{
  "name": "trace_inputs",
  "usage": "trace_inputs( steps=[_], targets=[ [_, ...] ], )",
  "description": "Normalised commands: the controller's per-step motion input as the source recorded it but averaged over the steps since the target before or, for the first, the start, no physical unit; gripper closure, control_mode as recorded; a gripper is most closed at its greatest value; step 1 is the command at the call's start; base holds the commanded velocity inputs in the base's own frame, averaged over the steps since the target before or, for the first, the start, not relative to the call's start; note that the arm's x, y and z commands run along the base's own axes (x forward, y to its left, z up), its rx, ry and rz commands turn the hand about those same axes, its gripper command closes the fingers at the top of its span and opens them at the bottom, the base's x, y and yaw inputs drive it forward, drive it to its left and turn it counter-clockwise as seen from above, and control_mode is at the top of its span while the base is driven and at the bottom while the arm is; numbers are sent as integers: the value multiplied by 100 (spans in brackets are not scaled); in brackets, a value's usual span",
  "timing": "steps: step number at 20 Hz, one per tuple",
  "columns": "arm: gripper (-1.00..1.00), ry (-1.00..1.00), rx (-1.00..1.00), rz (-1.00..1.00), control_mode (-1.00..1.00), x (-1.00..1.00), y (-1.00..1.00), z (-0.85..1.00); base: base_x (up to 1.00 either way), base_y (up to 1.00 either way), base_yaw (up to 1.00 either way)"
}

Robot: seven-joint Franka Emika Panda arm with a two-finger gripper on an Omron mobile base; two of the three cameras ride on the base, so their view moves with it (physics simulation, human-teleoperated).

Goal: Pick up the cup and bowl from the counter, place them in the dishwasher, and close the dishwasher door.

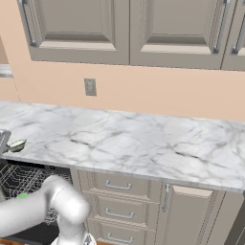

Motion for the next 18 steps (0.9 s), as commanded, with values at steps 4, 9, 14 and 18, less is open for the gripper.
trace_inputs(
  steps=[4, 9, 14, 18],
  targets=[
    [100, 0, 11, 1, -100, -83, 0, -5, 0, 0, 0],
    [100, 0, 9, 3, -100, -76, 0, -16, 0, 0, 0],
    [100, 0, 2, 7, -100, -44, -6, -21, 0, 0, 0],
    [100, 0, 0, 7, -100, -16, -13, -27, 0, 0, 0]
  ],
)
